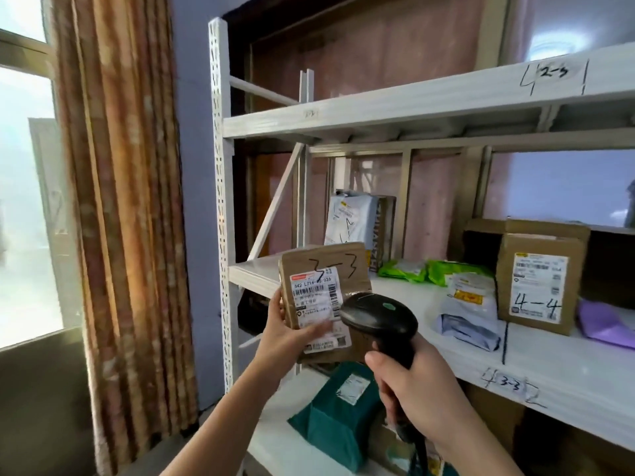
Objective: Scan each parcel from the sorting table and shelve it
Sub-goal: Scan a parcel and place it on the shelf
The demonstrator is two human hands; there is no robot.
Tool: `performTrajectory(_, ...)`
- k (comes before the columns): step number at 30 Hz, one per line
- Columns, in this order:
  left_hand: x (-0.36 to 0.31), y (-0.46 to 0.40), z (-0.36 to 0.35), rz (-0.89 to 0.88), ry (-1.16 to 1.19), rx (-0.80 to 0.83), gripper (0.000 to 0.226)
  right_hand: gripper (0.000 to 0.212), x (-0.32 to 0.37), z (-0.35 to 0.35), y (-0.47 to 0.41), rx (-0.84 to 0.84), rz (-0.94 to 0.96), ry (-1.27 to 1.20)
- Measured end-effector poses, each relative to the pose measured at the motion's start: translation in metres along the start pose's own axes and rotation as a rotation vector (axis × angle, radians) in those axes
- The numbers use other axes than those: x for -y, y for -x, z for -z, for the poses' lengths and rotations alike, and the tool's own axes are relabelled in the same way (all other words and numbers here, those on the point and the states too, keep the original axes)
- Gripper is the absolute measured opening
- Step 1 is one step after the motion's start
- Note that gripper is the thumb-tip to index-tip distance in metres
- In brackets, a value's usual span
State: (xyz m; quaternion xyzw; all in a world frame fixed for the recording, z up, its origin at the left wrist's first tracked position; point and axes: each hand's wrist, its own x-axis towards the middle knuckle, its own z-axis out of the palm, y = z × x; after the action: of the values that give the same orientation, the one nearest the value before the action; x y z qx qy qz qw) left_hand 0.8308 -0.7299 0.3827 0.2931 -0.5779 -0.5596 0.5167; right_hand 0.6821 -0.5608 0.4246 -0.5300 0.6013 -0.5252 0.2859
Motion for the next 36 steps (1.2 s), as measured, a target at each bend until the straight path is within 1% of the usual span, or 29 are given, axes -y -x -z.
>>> performTrajectory(3,-0.007,-0.039,0.000,-0.056,-0.060,0.093,0.107,0.007,0.004,-0.013,-0.014,-0.095,-0.023,-0.024)
performTrajectory(8,-0.004,-0.094,-0.011,-0.102,-0.103,0.230,0.093,0.007,0.001,-0.025,-0.017,-0.259,-0.057,-0.041)
performTrajectory(10,-0.001,-0.112,-0.023,-0.104,-0.097,0.278,0.091,0.007,-0.001,-0.027,-0.015,-0.303,-0.101,-0.040)
performTrajectory(16,0.013,-0.157,-0.063,-0.077,-0.150,0.419,0.099,0.011,-0.004,-0.017,-0.014,-0.408,-0.220,-0.036)
performTrajectory(18,0.016,-0.172,-0.076,-0.074,-0.188,0.463,0.105,0.010,-0.004,-0.011,-0.015,-0.449,-0.237,-0.013)
performTrajectory(23,0.030,-0.213,-0.102,-0.058,-0.276,0.493,0.117,0.011,-0.003,0.001,-0.017,-0.546,-0.300,0.037)
performTrajectory(25,0.036,-0.225,-0.112,-0.066,-0.318,0.508,0.128,0.014,-0.005,0.004,-0.022,-0.571,-0.335,0.028)
performTrajectory(28,0.045,-0.240,-0.128,-0.026,-0.310,0.550,0.137,0.017,-0.013,0.007,-0.027,-0.607,-0.352,0.037)
performTrajectory(31,0.052,-0.252,-0.138,0.009,-0.283,0.592,0.143,0.018,-0.017,0.009,-0.030,-0.631,-0.354,-0.033)
performTrajectory(33,0.055,-0.259,-0.142,0.030,-0.266,0.630,0.143,0.021,-0.019,0.011,-0.033,-0.665,-0.373,-0.055)
performTrajectory(36,0.056,-0.265,-0.146,0.050,-0.261,0.677,0.132,0.022,-0.023,0.018,-0.037,-0.708,-0.401,-0.068)
